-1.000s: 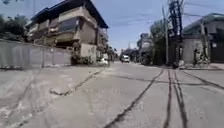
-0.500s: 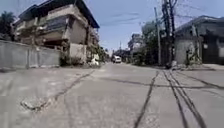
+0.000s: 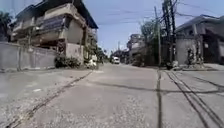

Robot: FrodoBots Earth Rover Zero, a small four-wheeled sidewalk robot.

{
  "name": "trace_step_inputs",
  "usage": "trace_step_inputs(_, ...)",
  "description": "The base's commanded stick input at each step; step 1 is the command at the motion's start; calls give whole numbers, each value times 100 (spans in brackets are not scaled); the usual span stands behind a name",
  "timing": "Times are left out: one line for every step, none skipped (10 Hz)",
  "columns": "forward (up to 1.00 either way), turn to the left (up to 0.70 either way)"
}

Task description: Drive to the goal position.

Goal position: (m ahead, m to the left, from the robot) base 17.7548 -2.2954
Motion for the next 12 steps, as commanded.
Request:
trace_step_inputs(100,0)
trace_step_inputs(100,0)
trace_step_inputs(100,0)
trace_step_inputs(100,0)
trace_step_inputs(100,0)
trace_step_inputs(100,0)
trace_step_inputs(100,0)
trace_step_inputs(100,0)
trace_step_inputs(100,0)
trace_step_inputs(100,0)
trace_step_inputs(100,0)
trace_step_inputs(100,0)
